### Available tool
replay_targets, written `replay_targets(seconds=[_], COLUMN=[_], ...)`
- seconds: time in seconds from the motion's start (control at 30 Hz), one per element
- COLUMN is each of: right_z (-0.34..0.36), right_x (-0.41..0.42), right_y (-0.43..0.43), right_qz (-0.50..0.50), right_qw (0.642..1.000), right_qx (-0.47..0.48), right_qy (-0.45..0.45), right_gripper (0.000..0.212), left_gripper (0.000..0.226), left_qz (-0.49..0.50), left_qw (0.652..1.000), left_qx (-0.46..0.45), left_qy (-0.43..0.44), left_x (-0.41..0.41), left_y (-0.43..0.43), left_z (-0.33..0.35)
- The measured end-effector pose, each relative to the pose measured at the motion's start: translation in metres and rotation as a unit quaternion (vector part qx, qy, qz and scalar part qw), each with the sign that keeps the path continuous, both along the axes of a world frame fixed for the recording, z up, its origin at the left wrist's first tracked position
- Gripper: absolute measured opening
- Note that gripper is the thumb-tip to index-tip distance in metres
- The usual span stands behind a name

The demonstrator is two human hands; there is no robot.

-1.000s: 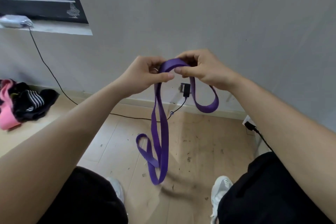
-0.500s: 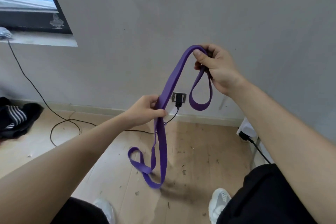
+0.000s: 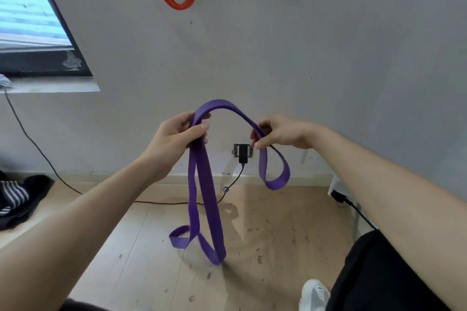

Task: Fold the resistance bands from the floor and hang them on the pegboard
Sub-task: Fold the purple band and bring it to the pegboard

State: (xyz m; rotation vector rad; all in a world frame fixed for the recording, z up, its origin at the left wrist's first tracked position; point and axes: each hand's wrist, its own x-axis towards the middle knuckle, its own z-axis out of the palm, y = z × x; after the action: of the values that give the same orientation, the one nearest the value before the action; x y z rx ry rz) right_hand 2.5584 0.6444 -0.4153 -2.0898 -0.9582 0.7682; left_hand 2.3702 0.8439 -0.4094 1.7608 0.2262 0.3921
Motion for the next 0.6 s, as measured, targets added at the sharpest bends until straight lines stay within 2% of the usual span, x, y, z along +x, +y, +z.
replay_targets(seconds=[0.1,0.17,0.27,0.33,0.43,0.5,0.6], right_z=[0.004,0.01,0.019,0.027,0.039,0.043,0.049], right_x=[-0.012,-0.023,-0.041,-0.052,-0.062,-0.064,-0.063], right_y=[0.008,0.013,0.02,0.024,0.024,0.022,0.017], right_qz=[0.036,0.058,0.075,0.056,0.031,0.037,0.037], right_qw=[0.999,0.996,0.982,0.966,0.953,0.952,0.956], right_qx=[0.016,0.05,0.155,0.239,0.296,0.302,0.292], right_qy=[0.01,0.039,0.078,0.083,0.053,0.017,-0.013], right_gripper=[0.023,0.031,0.057,0.063,0.048,0.033,0.027], left_gripper=[0.019,0.016,0.016,0.016,0.016,0.018,0.026], left_qz=[-0.002,-0.003,0.0,-0.006,-0.017,-0.027,-0.044], left_qw=[0.999,0.999,0.999,0.998,0.998,0.998,0.998], left_qx=[0.023,0.028,0.025,0.021,0.011,0.003,0.005], left_qy=[-0.025,-0.038,-0.045,-0.051,-0.061,-0.064,-0.054], left_x=[-0.002,-0.003,-0.004,-0.004,-0.003,-0.004,-0.006], left_y=[-0.009,-0.014,-0.021,-0.023,-0.025,-0.024,-0.02], left_z=[0.012,0.018,0.023,0.026,0.03,0.031,0.029])
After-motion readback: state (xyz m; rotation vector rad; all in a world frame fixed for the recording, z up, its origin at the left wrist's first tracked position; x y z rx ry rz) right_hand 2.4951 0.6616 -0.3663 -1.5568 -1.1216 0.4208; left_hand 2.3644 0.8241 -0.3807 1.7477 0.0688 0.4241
